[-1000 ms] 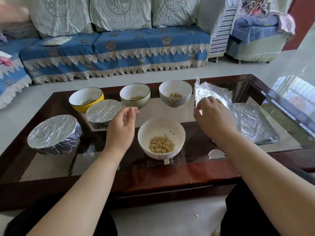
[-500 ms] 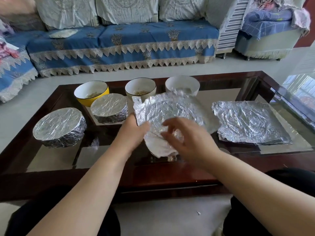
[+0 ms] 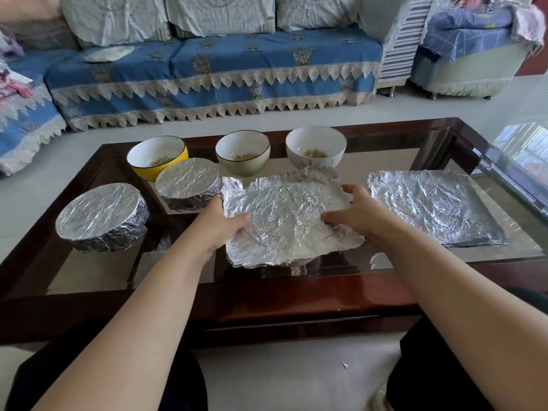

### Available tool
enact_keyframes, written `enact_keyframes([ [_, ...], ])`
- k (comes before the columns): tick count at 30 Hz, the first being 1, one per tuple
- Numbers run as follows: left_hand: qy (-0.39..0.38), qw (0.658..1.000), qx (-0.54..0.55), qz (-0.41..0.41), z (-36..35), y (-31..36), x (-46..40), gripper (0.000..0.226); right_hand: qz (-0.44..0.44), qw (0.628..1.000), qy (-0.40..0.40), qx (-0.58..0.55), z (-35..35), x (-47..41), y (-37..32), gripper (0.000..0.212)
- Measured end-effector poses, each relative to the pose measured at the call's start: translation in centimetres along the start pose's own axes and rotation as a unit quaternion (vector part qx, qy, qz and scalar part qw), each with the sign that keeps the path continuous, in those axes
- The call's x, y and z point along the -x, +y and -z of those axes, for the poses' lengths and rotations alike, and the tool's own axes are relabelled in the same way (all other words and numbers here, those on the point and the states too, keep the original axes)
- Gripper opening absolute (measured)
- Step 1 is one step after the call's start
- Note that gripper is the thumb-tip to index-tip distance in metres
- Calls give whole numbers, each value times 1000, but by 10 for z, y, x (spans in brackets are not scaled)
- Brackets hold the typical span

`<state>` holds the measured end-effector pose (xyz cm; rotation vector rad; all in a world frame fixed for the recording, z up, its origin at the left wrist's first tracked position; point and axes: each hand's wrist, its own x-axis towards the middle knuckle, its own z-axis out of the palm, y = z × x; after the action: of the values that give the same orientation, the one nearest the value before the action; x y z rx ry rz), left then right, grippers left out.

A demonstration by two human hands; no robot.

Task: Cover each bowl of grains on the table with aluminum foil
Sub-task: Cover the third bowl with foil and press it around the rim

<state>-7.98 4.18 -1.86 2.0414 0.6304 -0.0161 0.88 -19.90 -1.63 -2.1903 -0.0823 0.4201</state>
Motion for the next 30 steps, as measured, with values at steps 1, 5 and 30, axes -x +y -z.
enact_keyframes([
  [1, -5, 1000, -7, 2, 0, 1, 1, 87, -1, 1000, -3, -4, 1, 1, 0, 91],
  [5, 15, 999, -31, -5, 2, 3, 7, 93, 3, 1000, -1, 2, 5, 9, 0, 95],
  [30, -103, 838, -477, -245, -55, 25, 12, 131, 357, 863, -47, 355, -17, 0, -7, 55],
])
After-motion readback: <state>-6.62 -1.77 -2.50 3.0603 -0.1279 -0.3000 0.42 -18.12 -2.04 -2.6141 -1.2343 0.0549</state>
